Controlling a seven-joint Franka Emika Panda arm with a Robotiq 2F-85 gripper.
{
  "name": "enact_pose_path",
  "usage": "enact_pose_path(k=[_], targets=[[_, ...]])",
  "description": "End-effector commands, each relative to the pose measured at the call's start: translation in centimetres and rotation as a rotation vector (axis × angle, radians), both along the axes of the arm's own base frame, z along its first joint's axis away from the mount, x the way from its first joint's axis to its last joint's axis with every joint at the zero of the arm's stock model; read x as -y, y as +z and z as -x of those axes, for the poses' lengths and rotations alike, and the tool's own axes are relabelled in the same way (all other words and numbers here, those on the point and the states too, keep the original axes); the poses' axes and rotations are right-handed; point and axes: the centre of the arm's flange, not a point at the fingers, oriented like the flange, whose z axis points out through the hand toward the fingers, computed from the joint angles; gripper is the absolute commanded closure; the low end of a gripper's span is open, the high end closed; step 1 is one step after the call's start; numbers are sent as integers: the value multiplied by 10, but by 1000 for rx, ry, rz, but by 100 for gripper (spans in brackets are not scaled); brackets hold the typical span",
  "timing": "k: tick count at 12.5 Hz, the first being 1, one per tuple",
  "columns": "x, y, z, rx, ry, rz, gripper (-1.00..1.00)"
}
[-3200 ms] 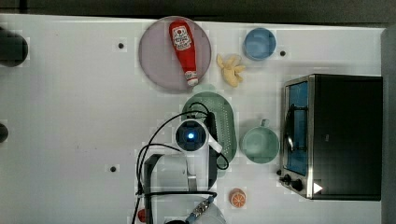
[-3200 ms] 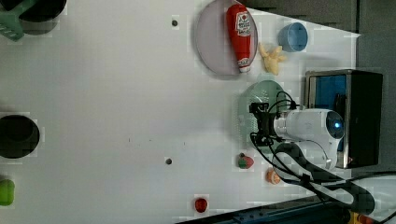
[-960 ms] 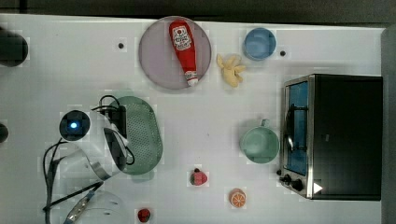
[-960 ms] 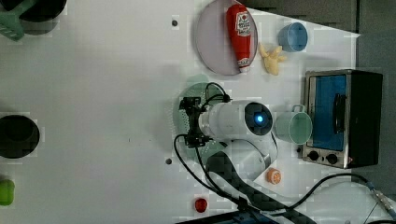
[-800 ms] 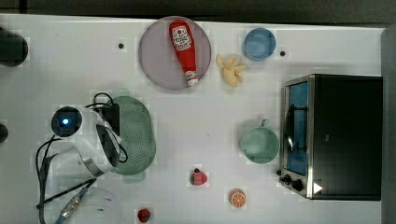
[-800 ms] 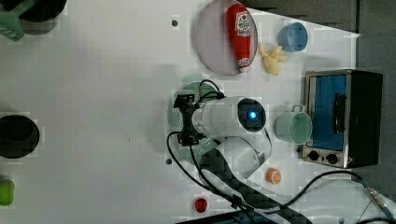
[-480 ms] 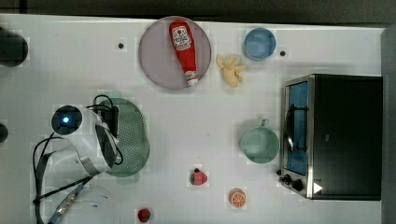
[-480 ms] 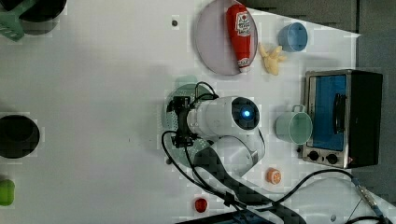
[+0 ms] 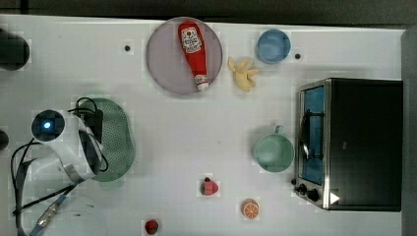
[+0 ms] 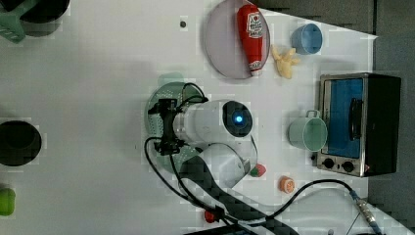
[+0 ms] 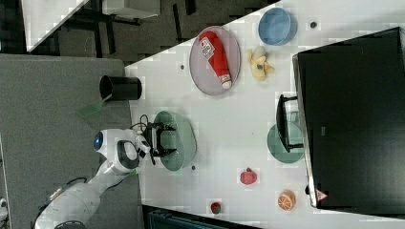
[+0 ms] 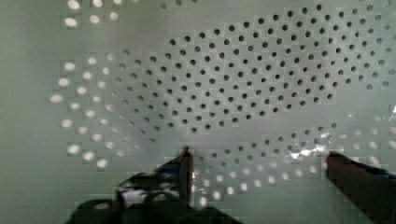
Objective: Drag strainer right to left.
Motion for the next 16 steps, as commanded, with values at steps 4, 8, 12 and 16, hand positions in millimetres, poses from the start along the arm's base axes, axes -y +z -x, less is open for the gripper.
enact_pose_path(k=[4,8,12,16], targets=[[-30,12,3,17,-24,-20,-100],[-45,15,0,33,-85,-33,-100],[-38,57,-8,70,145,-26,-100],[26,157,-42,103,409,2,-100]])
